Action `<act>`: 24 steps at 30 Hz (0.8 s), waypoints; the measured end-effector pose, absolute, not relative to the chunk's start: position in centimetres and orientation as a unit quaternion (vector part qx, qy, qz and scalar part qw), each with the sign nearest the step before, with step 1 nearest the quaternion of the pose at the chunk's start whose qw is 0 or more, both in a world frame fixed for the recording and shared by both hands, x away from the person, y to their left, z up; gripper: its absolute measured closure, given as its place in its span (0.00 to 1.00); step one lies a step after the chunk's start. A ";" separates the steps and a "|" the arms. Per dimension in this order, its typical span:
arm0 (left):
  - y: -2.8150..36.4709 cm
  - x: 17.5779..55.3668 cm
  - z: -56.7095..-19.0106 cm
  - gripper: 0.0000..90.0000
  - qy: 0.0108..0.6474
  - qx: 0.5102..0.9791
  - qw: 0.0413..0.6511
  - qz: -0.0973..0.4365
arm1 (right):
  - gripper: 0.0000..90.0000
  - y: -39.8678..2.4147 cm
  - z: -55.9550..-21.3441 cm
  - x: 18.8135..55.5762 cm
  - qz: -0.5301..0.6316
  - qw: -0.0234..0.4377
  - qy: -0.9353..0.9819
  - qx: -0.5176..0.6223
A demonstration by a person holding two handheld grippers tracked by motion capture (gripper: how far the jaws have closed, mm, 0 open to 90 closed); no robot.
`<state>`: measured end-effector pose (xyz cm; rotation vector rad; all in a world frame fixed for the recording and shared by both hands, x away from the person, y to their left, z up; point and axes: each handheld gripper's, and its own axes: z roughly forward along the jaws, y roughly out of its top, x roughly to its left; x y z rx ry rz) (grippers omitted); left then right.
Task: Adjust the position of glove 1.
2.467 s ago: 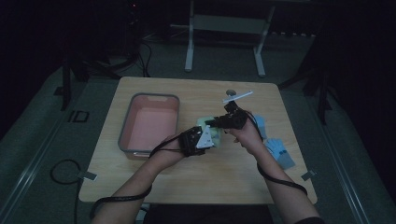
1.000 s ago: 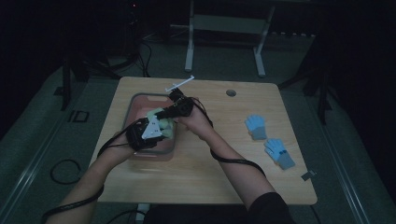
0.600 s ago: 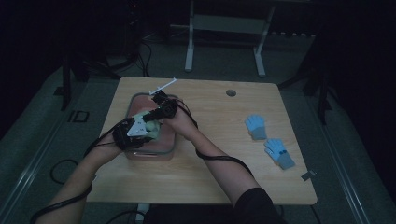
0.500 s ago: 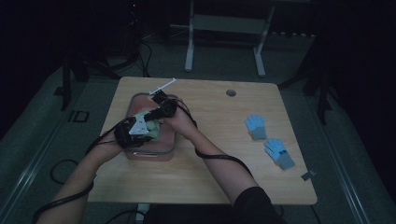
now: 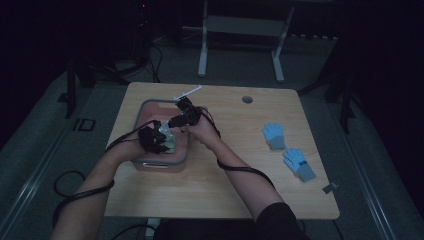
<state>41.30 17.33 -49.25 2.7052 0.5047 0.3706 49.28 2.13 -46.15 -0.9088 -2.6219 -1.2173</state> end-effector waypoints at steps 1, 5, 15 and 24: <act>17.2 41.3 -49.3 0.79 0.179 0.959 0.179 0.129 | 0.53 1.7 -46.0 49.2 -0.407 0.057 -0.861 -0.299; 17.3 41.3 -49.2 0.56 0.202 0.952 0.195 0.118 | 0.48 0.0 -45.3 48.4 -0.419 0.048 -0.859 -0.289; 18.4 40.9 -47.5 0.24 0.277 0.920 0.245 0.133 | 0.33 -5.0 -43.9 45.7 -0.440 0.032 -0.861 -0.254; 19.1 39.7 -46.4 0.05 0.312 0.894 0.289 0.137 | 0.25 -8.8 -44.1 44.2 -0.441 0.027 -0.858 -0.262</act>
